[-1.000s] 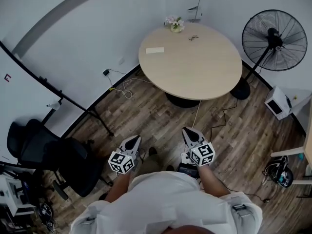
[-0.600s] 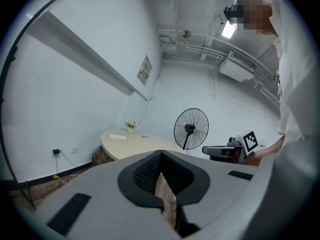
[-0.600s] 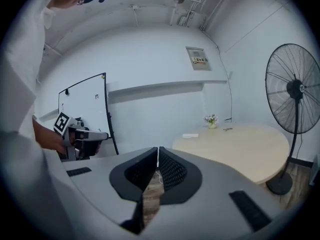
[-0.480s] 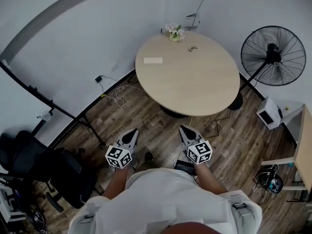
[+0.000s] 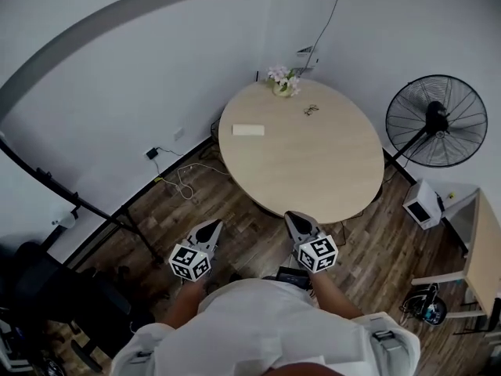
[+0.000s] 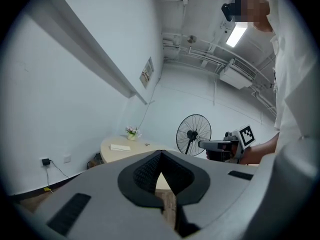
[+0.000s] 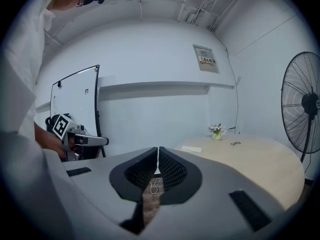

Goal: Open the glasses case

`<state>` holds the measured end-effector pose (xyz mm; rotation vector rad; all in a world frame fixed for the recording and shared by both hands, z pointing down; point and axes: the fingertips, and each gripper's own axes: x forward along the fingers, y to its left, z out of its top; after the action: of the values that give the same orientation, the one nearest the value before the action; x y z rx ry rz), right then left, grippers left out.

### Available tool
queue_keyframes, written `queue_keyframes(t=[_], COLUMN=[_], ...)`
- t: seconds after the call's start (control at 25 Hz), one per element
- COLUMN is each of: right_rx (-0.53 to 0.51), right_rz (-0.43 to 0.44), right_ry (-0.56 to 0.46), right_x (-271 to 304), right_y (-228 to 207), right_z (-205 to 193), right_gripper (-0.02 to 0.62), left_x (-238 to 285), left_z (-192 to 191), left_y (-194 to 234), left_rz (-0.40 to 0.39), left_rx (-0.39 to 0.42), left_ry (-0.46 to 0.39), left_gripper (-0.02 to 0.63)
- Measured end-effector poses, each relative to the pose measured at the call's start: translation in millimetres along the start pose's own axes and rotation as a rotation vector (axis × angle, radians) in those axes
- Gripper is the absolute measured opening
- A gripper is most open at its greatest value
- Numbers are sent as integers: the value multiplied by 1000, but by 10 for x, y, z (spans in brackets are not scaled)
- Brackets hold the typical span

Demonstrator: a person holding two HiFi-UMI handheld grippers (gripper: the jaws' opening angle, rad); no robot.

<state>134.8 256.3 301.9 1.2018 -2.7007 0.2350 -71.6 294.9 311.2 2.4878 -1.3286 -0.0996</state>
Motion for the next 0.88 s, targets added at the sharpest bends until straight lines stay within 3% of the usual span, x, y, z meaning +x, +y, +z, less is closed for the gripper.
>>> queue_keyframes(t=[0.4,0.88], right_rx=[3,26], right_rz=[-16,1], right_ry=[17,-37], right_x=[576,1611], right_y=[-380,-1364], right_z=[55,302], right_gripper=[26,26], left_x=[635,1690], left_z=[126,509], left_y=[559,1310], left_rz=[-25,38], left_rx=[-3,5], left_ry=[13,52], left_gripper=[13,14])
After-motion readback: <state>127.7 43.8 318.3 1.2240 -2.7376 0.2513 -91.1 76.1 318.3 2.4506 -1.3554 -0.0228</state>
